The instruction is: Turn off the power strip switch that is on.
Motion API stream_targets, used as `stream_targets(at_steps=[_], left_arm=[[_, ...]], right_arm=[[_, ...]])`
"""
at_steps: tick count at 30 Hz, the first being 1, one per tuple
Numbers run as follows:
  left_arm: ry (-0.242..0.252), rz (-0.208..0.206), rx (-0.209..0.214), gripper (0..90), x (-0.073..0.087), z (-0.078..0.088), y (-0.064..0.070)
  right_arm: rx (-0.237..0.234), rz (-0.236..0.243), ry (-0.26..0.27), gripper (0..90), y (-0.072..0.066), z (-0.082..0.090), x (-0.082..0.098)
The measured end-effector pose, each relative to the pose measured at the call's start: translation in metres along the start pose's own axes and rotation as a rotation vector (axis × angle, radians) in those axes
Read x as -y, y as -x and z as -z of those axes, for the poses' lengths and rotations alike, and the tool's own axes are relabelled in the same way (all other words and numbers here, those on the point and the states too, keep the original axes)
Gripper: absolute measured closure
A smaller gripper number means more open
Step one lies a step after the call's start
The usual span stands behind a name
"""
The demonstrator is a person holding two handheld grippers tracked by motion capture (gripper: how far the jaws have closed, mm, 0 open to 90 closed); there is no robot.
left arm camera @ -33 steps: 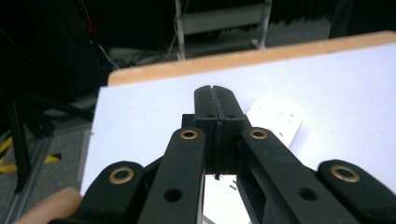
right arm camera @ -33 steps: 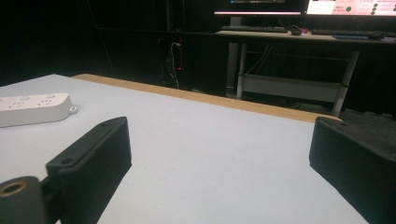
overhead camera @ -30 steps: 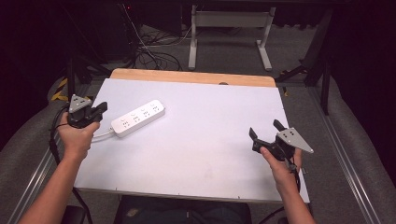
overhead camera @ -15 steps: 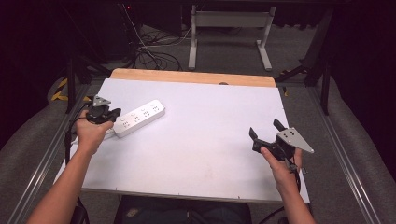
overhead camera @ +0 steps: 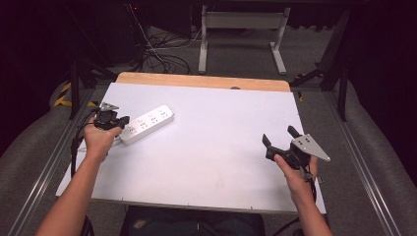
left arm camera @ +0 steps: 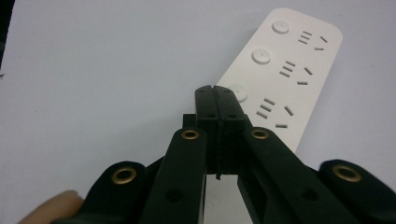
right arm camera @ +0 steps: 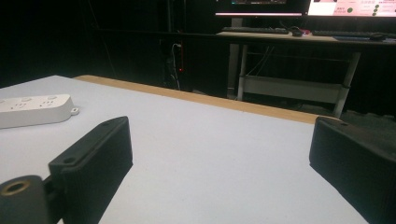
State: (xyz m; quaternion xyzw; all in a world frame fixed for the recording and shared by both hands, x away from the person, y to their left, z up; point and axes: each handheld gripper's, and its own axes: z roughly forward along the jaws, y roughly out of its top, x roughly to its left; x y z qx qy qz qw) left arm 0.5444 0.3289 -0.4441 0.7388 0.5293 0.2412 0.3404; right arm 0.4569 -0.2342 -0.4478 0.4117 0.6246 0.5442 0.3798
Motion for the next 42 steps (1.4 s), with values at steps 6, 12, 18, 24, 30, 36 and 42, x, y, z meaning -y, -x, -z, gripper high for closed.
stream_targets(at_steps=[6,12,18,24,30,36,42], left_arm=[[-0.032,-0.021,-0.011,90.0,0.002,-0.006,0.001],[-0.039,-0.016,-0.02,90.0,0.002,-0.011,-0.001],[-0.049,-0.023,-0.021,89.9,0.003,-0.012,-0.003],[-0.045,-0.02,-0.019,90.0,0.004,-0.01,-0.004],[-0.054,-0.028,-0.015,90.0,0.005,-0.01,-0.004],[-0.055,-0.038,-0.01,89.9,0.004,-0.014,-0.002],[-0.058,-0.047,-0.003,89.9,0.005,-0.014,-0.003]], right_arm=[[-0.004,0.009,-0.006,6.3,-0.002,-0.001,0.0],[-0.005,0.014,-0.006,7.0,-0.003,0.0,0.0],[-0.006,0.006,-0.008,6.3,-0.002,0.0,0.001],[0.002,-0.003,-0.009,5.8,-0.002,0.001,0.0],[0.001,-0.008,-0.009,5.7,-0.002,0.001,0.0],[0.0,-0.013,-0.006,5.7,-0.001,0.002,0.0],[0.001,-0.013,-0.008,5.7,-0.002,0.002,0.0]])
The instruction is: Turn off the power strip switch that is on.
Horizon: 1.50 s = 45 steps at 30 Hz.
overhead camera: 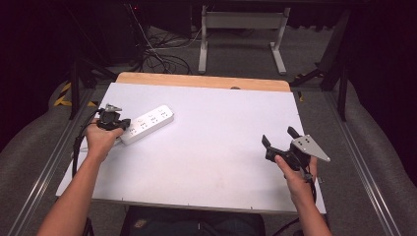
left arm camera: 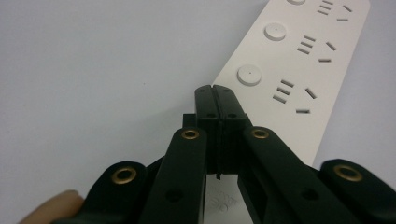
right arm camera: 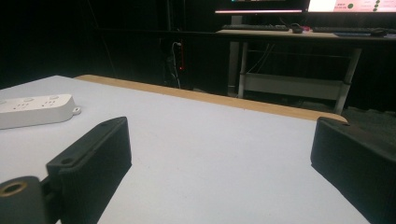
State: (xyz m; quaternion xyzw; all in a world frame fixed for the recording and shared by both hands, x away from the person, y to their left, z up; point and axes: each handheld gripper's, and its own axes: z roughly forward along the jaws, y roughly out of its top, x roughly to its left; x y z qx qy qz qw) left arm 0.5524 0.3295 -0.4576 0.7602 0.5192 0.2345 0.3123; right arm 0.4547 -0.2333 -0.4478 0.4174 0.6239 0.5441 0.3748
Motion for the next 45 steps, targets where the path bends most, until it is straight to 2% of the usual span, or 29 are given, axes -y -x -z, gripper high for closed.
stream_targets(at_steps=[3,14,15,17,18,21,23,26,34,36,42,45], left_arm=[[0.001,-0.013,-0.009,89.9,0.001,-0.001,0.0],[0.021,0.008,-0.011,90.0,0.004,-0.002,0.002],[0.025,0.019,0.014,90.0,0.004,-0.002,0.002],[0.027,0.015,0.025,90.0,0.004,-0.003,0.004],[0.014,-0.043,-0.04,90.0,0.002,-0.003,0.012],[0.015,-0.037,-0.056,90.0,0.002,-0.004,0.013],[0.025,-0.023,-0.047,90.0,0.003,-0.004,0.012],[0.02,-0.028,-0.05,90.0,0.003,-0.003,0.012],[0.028,-0.011,-0.038,90.0,0.005,-0.003,0.01],[0.034,0.007,-0.028,90.0,0.006,-0.002,0.008],[0.036,-0.002,-0.035,90.0,0.006,-0.003,0.01],[0.036,0.011,-0.029,90.0,0.006,-0.003,0.009]], right_arm=[[0.0,-0.001,-0.001,5.7,0.0,0.0,0.0],[0.001,0.002,0.005,5.7,0.0,0.0,-0.001],[0.003,0.003,0.007,5.6,0.0,0.0,-0.001],[0.002,-0.001,0.007,5.6,0.0,0.001,-0.001],[0.003,0.001,0.007,5.6,0.0,0.001,-0.001],[0.008,0.002,0.007,5.6,0.0,0.001,-0.001],[0.004,0.004,0.012,5.6,-0.001,0.002,-0.002],[0.007,0.001,0.009,5.6,0.0,0.003,-0.001],[0.011,0.001,0.012,5.5,0.0,0.004,-0.001],[0.01,0.006,0.011,5.5,-0.001,0.004,-0.001],[0.009,0.003,0.012,5.5,0.0,0.005,-0.001],[0.011,0.001,0.015,5.5,0.001,0.005,-0.001]])
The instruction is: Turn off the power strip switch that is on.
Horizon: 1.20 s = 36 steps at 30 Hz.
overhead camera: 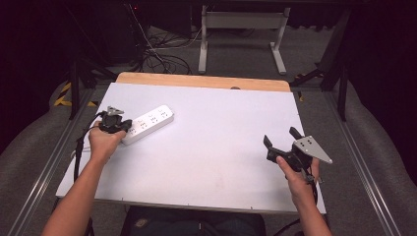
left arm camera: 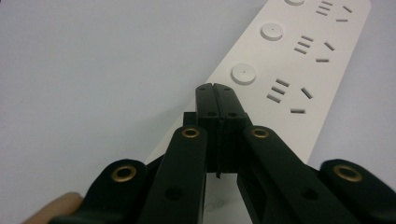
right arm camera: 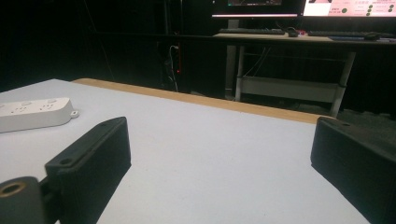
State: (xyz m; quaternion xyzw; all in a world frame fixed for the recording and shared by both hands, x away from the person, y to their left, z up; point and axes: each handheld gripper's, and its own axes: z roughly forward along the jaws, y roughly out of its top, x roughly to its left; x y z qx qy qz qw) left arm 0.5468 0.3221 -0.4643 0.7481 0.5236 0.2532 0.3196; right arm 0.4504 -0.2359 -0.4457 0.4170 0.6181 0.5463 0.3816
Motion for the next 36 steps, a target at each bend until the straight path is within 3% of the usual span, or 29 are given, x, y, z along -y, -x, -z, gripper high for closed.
stream_targets(at_steps=[5,7,9,10,22,36], left_arm=[[-0.002,0.023,0.008,90.0,0.0002,-0.001,-0.0016],[0.0,0.005,-0.027,90.0,0.0006,-0.0018,-0.0017],[0.0,0.017,-0.017,90.0,0.0008,-0.0018,-0.0025],[0.009,0.044,-0.002,90.0,0.0017,-0.0016,-0.005],[0.001,0.012,-0.014,90.0,0.0007,-0.0017,-0.0026],[-0.001,0.017,-0.015,90.0,0.0001,-0.0016,-0.0033]], right_arm=[[0.0,0.003,-0.001,5.5,-0.0011,0.0002,-0.0005],[0.001,0.006,0.001,5.4,-0.0014,0.0005,-0.0008],[-0.001,0.006,0.002,5.5,-0.0015,0.0008,-0.0009],[0.001,0.005,0.001,5.5,-0.0012,0.0008,-0.0006],[0.0,0.006,-0.001,5.5,-0.0016,-0.0004,-0.0005],[-0.003,0.006,-0.005,5.5,-0.0018,-0.0015,0.0]])
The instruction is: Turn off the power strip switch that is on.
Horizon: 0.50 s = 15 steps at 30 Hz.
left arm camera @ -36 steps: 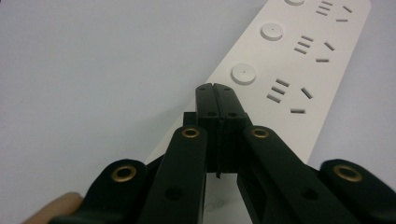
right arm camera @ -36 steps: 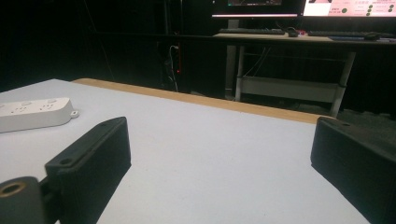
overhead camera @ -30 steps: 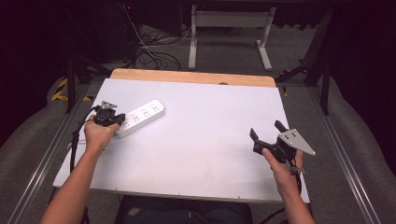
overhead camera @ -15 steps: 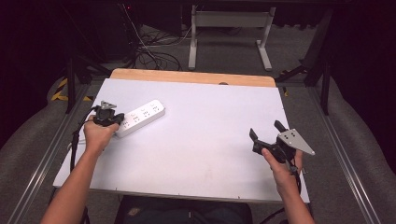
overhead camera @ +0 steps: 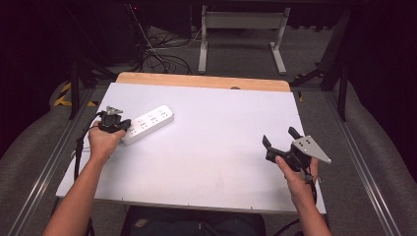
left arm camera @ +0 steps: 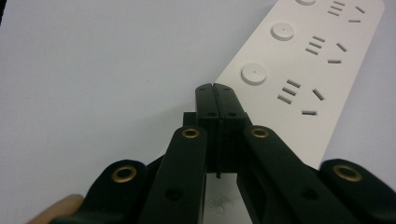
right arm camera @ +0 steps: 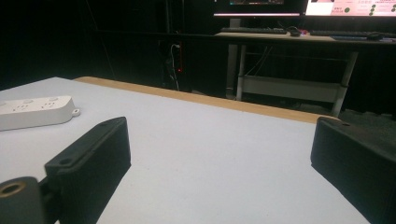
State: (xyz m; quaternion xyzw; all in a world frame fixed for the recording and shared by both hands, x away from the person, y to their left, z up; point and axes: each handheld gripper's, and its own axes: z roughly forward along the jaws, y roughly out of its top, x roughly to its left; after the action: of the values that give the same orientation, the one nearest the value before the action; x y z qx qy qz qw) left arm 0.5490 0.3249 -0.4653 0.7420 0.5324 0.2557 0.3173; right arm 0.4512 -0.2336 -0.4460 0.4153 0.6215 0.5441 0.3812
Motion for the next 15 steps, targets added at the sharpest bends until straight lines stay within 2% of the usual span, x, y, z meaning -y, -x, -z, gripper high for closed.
stream_targets(at_steps=[5,6,10,13,15], left_arm=[[-0.004,0.013,0.013,90.0,-0.0005,0.0004,-0.0014],[-0.003,0.006,-0.001,90.0,-0.0011,0.0001,0.0005],[-0.006,0.001,-0.007,90.0,-0.0013,0.0004,0.0014],[0.006,0.009,0.011,90.0,-0.0018,0.0018,-0.0012],[-0.003,0.01,0.012,90.0,-0.0025,0.0038,-0.0019]], right_arm=[[-0.003,-0.001,-0.002,5.4,-0.0008,-0.0005,0.0003],[-0.004,0.0,-0.003,5.5,-0.0008,-0.0007,0.0004],[-0.004,0.0,-0.002,5.5,-0.0009,-0.0013,0.0005],[-0.005,0.002,-0.008,5.5,-0.0013,-0.0019,0.001],[-0.004,0.001,-0.009,5.5,-0.0015,-0.0025,0.0013]])
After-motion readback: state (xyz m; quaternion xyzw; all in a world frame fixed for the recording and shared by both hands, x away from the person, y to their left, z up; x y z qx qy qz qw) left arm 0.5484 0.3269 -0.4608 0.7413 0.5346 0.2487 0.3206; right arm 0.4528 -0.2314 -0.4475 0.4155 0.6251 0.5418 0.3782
